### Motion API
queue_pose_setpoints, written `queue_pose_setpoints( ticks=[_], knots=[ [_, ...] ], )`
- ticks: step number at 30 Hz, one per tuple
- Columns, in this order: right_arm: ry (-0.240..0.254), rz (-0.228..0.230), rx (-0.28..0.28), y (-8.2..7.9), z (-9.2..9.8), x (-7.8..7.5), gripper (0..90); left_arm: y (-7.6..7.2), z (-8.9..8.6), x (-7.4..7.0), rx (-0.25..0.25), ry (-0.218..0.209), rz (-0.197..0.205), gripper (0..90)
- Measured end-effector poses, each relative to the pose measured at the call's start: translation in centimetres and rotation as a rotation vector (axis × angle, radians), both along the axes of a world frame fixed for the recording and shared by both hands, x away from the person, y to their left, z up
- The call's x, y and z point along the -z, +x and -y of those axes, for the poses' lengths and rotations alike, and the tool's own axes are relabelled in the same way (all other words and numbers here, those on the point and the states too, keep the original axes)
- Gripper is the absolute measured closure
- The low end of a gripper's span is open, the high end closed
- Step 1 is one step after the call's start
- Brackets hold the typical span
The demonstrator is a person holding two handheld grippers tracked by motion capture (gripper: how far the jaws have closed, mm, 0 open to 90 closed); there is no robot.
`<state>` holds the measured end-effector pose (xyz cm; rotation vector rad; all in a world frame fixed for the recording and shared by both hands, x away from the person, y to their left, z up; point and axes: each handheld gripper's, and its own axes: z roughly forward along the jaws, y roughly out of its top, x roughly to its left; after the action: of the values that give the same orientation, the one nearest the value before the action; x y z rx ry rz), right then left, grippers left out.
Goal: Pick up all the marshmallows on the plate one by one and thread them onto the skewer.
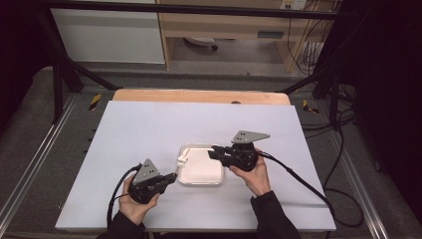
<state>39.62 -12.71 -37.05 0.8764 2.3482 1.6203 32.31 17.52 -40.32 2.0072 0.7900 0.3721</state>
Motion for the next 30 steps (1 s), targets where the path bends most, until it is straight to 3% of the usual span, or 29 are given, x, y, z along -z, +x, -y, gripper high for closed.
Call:
queue_pose_setpoints(
  ticks=[9, 16, 30],
  knots=[
    [0.181, 0.000, -0.045, -1.8, 1.1, -1.9, 73.8, -0.5, 1.6, 0.2, 0.046, 0.013, 0.001, 88.7],
    [0.205, -0.012, -0.062, -1.8, 1.1, -2.1, 74.0, -1.0, 2.8, 0.2, 0.082, 0.034, 0.016, 88.7],
    [0.218, -0.040, -0.093, -1.7, 0.5, -1.8, 74.5, -1.3, 2.9, 0.1, 0.094, 0.033, 0.038, 88.7]
  ],
)
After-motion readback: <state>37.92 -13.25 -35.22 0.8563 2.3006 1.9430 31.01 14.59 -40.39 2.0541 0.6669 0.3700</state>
